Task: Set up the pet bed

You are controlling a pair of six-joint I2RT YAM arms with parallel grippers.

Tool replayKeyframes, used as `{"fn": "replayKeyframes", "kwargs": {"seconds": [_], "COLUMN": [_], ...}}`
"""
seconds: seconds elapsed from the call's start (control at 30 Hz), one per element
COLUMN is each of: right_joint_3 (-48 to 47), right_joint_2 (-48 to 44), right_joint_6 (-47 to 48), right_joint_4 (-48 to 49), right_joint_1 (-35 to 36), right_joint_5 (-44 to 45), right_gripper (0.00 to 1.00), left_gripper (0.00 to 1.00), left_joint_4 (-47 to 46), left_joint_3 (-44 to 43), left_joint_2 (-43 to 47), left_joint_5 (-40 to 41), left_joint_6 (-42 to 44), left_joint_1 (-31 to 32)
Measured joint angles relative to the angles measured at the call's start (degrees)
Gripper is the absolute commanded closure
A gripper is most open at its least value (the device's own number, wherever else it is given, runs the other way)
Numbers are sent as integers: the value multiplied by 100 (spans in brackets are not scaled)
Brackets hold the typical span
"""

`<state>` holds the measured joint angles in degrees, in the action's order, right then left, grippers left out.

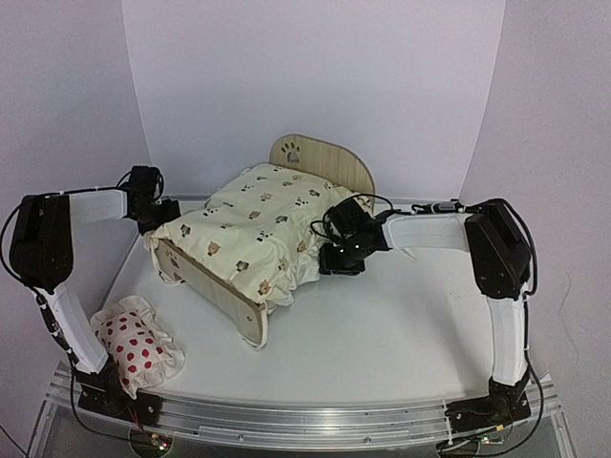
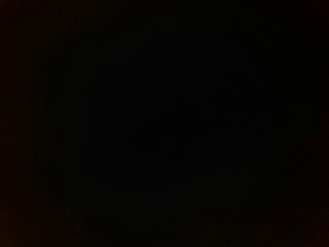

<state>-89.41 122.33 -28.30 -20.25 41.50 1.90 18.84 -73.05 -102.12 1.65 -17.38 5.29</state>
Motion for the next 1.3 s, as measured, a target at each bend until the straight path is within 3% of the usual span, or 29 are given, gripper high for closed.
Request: {"fn": "replayKeyframes", "kwargs": {"seconds": [0.2, 0.37, 0.47, 0.63, 0.93, 1.3], "right_joint_3": [458, 1524, 1866, 1953, 2362, 2706], "right_joint_2": [-355, -1329, -2160, -3332, -4686, -4927], "right_joint_6": [23, 121, 354, 656, 718, 114], "right_joint_4": [-52, 57, -273, -760, -1350, -1026], "right_joint_1": [-811, -1535, -1611, -1493, -1482, -1189], "right_joint_5": [47, 528, 1048, 1796, 2053, 457], "right_gripper": [44, 25, 14, 8, 5, 3], "left_gripper": [27, 27, 28, 28, 29, 15], "left_joint_4": [-568, -1193, -1637, -2109, -3126, -1932], "left_joint_3": [1156, 2021, 2236, 2370, 1916, 1659], "left_joint_2": [928, 1431, 1450, 1348, 527, 996], "left_joint_5": [-770, -1463, -1594, -1712, -979, 607], "left_joint_6": [-365, -1097, -1516, -2078, -2864, -1883], "left_joint_1": [643, 1751, 2266, 2972, 4210, 4697]}}
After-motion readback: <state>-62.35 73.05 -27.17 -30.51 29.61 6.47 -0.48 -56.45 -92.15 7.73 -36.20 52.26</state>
